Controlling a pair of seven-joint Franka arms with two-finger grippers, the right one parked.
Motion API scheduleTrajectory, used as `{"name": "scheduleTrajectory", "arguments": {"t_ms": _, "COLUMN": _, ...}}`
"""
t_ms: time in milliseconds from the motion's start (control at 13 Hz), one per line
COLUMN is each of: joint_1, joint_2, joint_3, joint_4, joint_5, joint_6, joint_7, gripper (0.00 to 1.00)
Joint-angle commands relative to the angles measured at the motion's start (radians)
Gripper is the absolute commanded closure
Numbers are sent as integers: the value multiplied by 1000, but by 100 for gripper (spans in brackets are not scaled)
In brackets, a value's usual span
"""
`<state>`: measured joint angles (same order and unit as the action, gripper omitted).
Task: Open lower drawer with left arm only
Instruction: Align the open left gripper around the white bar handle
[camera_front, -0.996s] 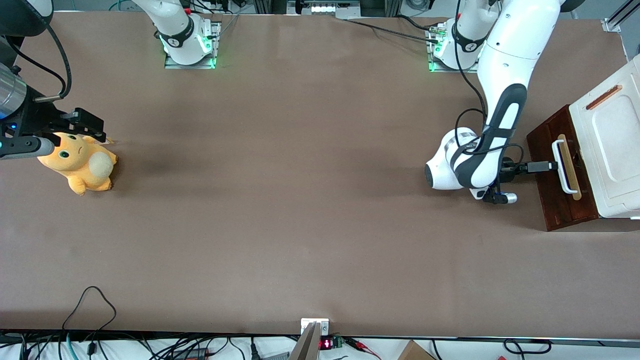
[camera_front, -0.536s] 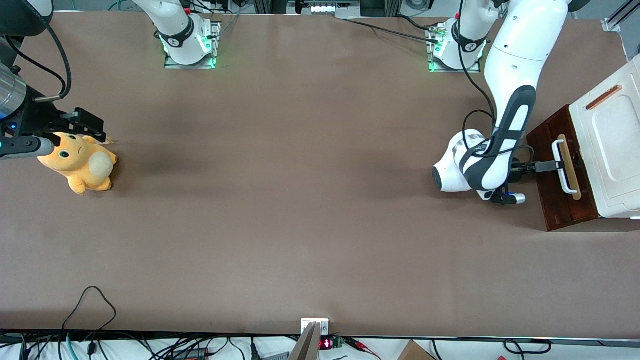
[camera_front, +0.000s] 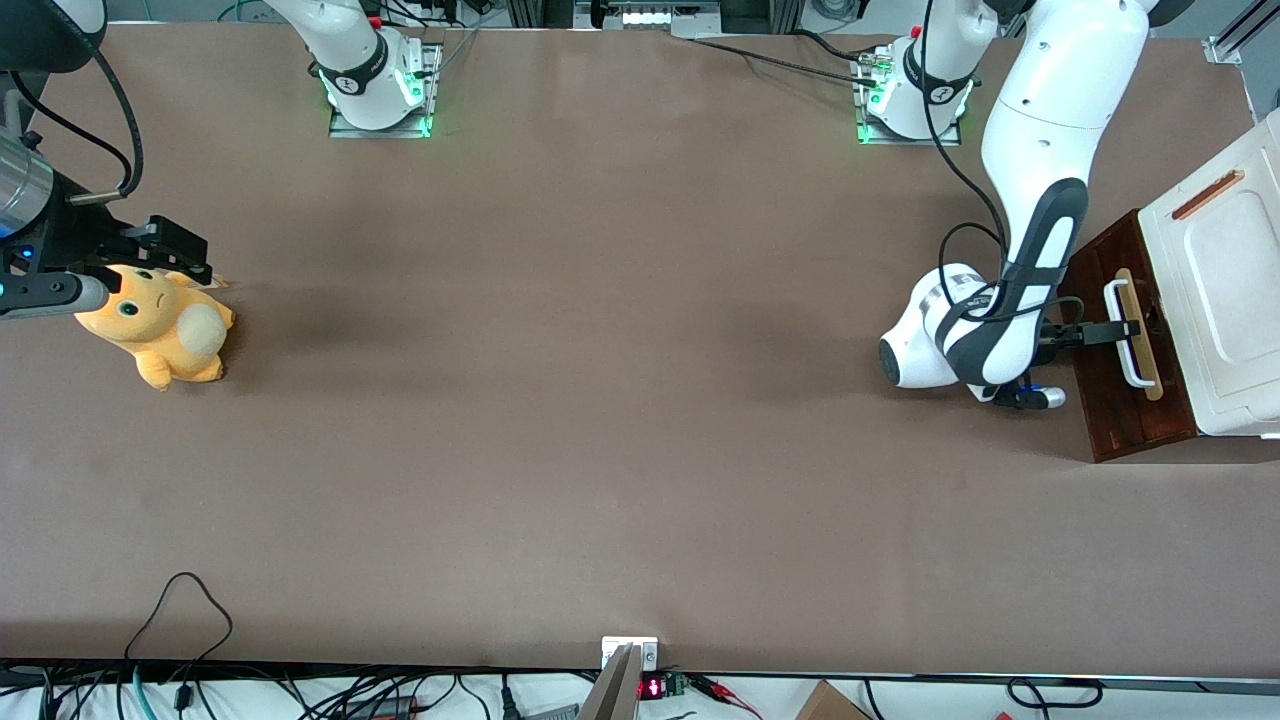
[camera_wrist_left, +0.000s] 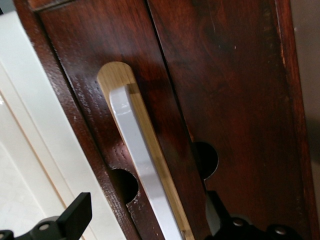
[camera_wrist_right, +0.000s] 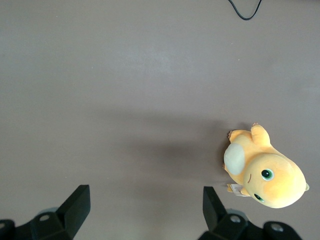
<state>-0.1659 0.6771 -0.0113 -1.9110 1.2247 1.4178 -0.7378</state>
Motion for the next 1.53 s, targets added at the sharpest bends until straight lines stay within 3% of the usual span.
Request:
{"name": "scheduleTrajectory", "arguments": {"t_ms": 0, "joint_1": 17, "joint_2": -2, "joint_3": -3, "joint_4": -5, "joint_5": 33, "joint_6": 9, "joint_7": 20, "gripper": 1}}
{"name": "scheduleTrajectory", "arguments": {"t_ms": 843, "joint_1": 36, "joint_2": 5, "joint_3": -3, "joint_4": 1, "joint_5": 41, "joint_6": 6, "joint_7": 14, "gripper": 13}}
{"name": "scheduleTrajectory", "arguments": {"t_ms": 1456, "joint_1": 36, "joint_2": 16, "joint_3": -3, "joint_4": 4, "joint_5": 39, "joint_6": -2, "joint_7": -14, "gripper": 37}}
